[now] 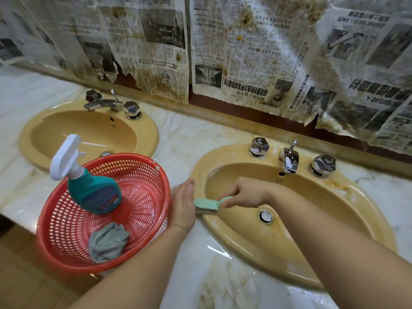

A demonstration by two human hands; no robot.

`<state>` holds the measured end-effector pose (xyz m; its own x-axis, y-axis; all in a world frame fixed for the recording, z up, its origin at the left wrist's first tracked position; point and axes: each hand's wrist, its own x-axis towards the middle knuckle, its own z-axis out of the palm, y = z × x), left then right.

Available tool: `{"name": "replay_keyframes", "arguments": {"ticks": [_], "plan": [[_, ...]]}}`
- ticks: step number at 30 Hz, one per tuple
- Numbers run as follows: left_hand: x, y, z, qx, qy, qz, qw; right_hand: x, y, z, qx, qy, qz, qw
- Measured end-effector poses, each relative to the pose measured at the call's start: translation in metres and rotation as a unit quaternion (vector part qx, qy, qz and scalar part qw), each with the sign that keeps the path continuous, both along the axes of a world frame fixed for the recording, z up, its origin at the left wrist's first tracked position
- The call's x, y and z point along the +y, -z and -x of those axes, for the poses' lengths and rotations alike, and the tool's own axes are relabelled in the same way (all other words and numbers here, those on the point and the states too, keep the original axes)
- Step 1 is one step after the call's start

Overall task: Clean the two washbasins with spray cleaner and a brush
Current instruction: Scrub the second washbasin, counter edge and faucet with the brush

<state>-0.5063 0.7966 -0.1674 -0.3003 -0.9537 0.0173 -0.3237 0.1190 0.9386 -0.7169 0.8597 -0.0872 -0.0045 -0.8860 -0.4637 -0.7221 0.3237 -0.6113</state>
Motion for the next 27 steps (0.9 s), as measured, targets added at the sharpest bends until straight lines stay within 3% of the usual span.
{"name": "replay_keyframes", "arguments": {"ticks": [3, 15, 27], "plan": [[0.010, -0.007, -0.005, -0.033, 0.011, -0.009, 0.999, 0.012, -0.001, -0.004, 0.023, 0.015, 0.026, 0.999], [0.025, -0.015, -0.016, -0.021, 0.052, -0.043, 0.998, 0.059, -0.009, -0.026, 0.033, 0.054, 0.013, 0.998], [0.022, -0.011, -0.023, -0.075, 0.126, -0.062, 0.987, 0.120, -0.011, -0.076, 0.097, 0.231, 0.033, 0.968]]}}
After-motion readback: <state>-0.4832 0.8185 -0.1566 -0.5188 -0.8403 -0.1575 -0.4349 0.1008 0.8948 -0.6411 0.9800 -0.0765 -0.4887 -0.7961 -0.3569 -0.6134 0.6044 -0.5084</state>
